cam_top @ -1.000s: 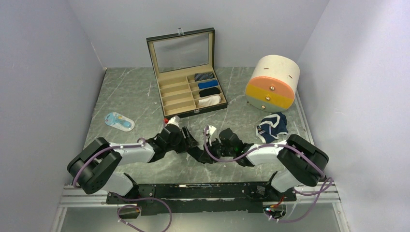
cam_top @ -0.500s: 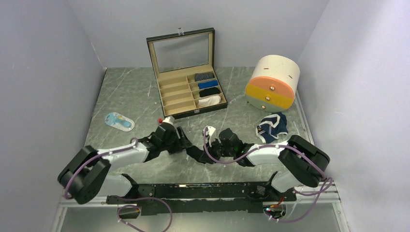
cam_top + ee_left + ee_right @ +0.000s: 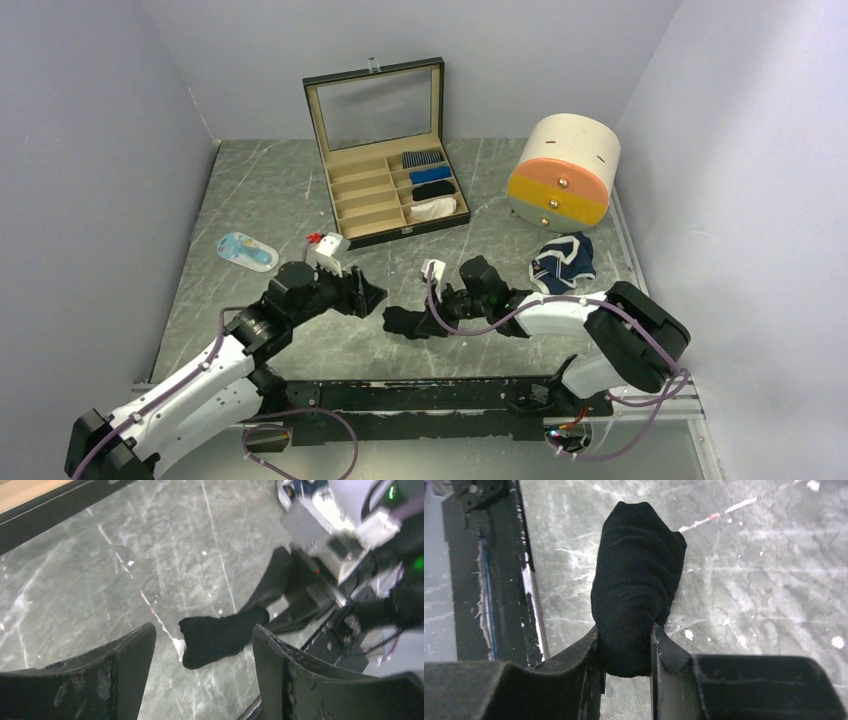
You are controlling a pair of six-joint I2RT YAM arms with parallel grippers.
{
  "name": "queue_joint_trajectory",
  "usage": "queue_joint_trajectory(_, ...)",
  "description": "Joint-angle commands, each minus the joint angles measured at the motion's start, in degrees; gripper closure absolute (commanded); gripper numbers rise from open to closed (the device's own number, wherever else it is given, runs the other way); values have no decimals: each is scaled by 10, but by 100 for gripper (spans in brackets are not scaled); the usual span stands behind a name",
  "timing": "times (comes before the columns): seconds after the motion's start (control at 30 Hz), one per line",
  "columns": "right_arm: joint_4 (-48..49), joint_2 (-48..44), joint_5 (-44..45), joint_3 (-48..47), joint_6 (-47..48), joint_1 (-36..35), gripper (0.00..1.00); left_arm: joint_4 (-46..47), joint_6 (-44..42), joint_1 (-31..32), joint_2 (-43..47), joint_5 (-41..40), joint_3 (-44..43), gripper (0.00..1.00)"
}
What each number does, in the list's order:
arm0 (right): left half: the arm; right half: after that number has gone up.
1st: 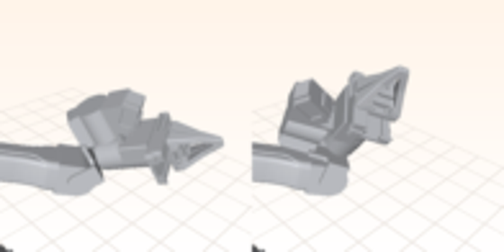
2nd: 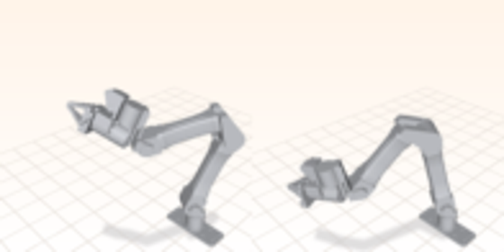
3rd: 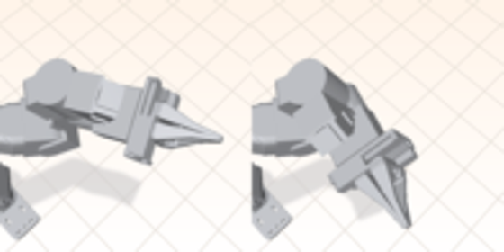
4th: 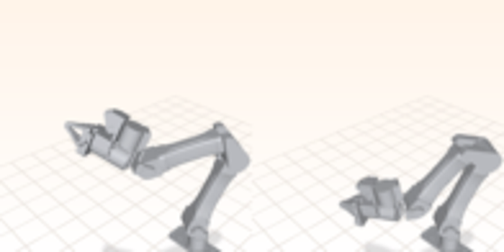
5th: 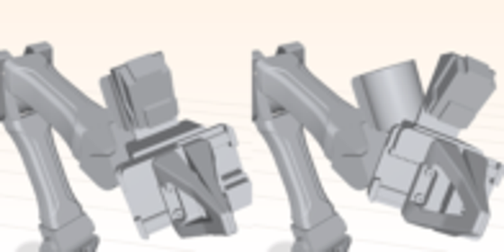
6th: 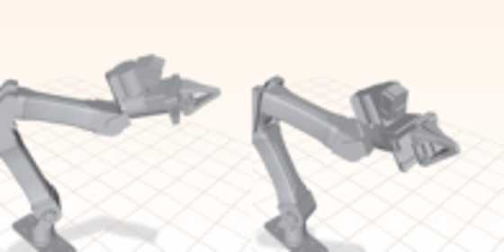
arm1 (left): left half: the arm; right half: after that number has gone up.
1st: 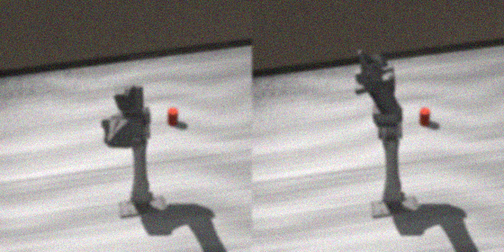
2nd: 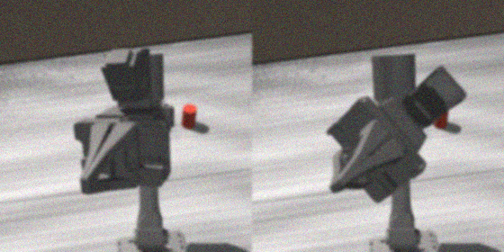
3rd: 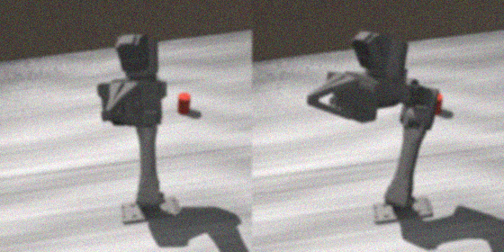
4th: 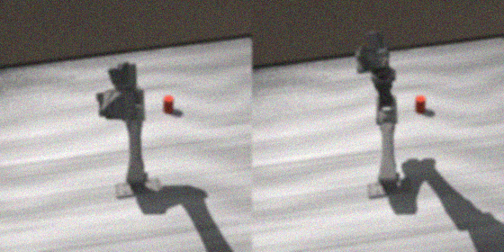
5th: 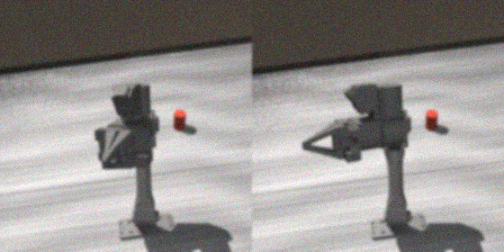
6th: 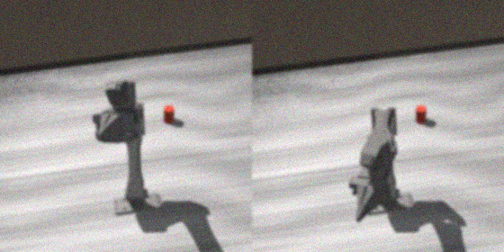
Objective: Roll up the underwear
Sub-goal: Pick up the underwear from the center of the board.
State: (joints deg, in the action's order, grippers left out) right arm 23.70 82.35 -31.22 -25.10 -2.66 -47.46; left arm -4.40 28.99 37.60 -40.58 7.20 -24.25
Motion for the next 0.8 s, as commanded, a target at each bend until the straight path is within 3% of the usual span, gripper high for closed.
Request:
queue_joint_trajectory(0.0, -35, -35, -97, -50, 77, 28, 99, -2, -154, 28, -39, 71, -63, 24)
queue_joint_trajectory(0.1, -72, -52, -123, -73, 96, 48, 100, -108, -286, 56, -107, 68, -165, 28)
queue_joint_trajectory(0.17, -78, -61, -146, -82, 102, 58, 100, -137, -364, 70, -134, 113, -209, 31)
queue_joint_trajectory(0.3, -103, -64, -173, -103, 116, 72, 100, -137, -457, 93, -143, 120, -234, 30)
queue_joint_trajectory(0.47, -126, -76, -198, -112, 138, 76, 100, -205, -572, 119, -188, 149, -258, 31)
queue_joint_trajectory(0.77, -131, -93, -230, -119, 139, 77, 100, -207, -630, 170, -241, 101, -273, 32)
